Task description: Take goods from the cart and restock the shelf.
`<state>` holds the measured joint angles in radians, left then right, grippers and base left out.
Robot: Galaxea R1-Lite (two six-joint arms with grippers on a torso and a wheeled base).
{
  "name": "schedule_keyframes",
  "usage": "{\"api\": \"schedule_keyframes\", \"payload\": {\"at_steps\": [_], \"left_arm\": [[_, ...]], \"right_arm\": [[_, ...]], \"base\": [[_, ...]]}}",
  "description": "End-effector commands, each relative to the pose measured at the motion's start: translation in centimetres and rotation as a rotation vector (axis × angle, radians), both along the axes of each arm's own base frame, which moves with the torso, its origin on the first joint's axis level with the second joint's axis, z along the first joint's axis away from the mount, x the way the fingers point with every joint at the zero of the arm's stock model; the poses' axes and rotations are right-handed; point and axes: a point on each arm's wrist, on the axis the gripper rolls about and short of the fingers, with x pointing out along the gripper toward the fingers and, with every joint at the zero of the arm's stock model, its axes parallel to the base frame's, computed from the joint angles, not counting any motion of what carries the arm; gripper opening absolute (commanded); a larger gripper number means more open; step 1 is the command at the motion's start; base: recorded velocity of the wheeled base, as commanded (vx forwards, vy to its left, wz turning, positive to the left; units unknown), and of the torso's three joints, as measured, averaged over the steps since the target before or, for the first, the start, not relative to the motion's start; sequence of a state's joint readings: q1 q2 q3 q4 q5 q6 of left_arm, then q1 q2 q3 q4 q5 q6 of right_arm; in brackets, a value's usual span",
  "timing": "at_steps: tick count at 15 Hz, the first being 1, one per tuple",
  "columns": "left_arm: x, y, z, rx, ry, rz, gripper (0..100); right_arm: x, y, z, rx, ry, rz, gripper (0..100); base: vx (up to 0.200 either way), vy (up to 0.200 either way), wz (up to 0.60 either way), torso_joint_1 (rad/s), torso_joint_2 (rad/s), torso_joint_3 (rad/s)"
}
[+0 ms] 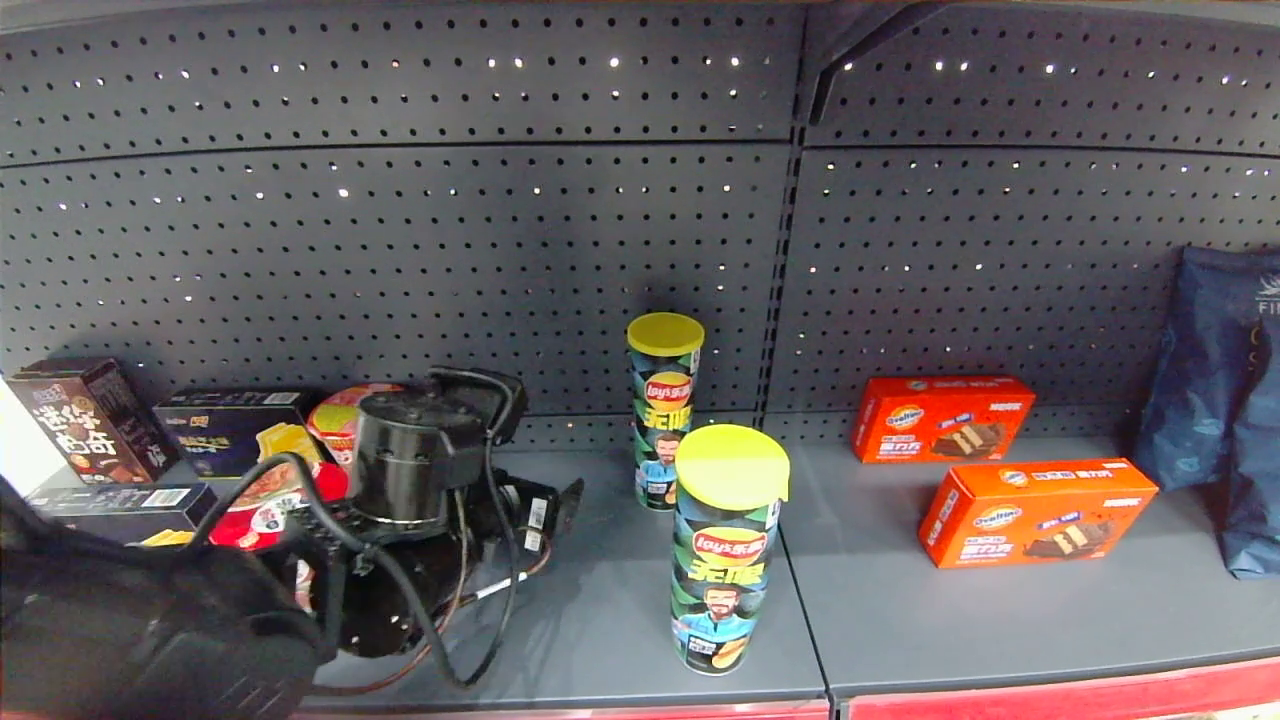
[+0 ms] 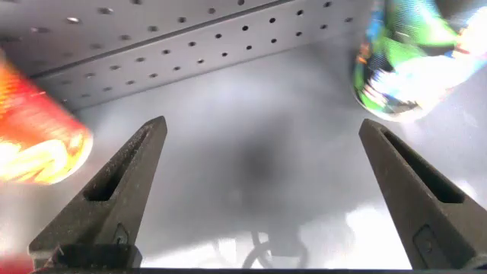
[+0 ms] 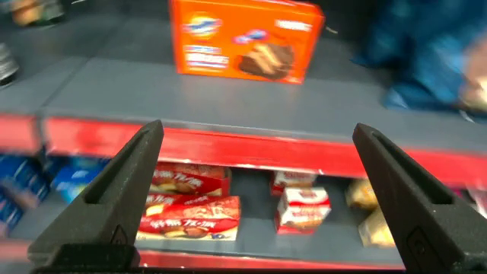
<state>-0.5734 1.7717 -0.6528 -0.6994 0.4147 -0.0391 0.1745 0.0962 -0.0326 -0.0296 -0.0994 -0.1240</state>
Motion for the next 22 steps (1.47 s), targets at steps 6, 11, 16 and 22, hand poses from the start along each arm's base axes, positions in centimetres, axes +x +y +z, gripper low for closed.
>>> {"api": "schedule_keyframes", "payload": {"at_steps": [6, 11, 16, 22], "left_arm": [[-7.4, 0.9, 2.3, 0.035, -0.074, -0.169, 100], [-7.1, 0.7, 2.2, 0.064, -0.076, -0.181, 100], [-6.3, 0.8, 2.3, 0.079, -0.08, -0.159, 100], [-5.6, 0.5, 1.1, 0.101, -0.044, -0.15, 100]], "right_arm": [[3.6, 1.1, 9.6, 0.056, 0.092, 0.226, 100], [8.4, 3.4, 9.3, 0.038, 0.322, 0.298, 100], [15.1, 7.5, 7.8, 0.022, 0.403, 0.366, 100], [18.2, 11.1, 5.3, -0.043, 0.516, 0.412, 100]], "base": [[0.0, 0.0, 0.0, 0.0, 0.0, 0.0], [0.0, 0.0, 0.0, 0.0, 0.0, 0.0], [0.0, 0.0, 0.0, 0.0, 0.0, 0.0], [0.0, 0.0, 0.0, 0.0, 0.0, 0.0]]}}
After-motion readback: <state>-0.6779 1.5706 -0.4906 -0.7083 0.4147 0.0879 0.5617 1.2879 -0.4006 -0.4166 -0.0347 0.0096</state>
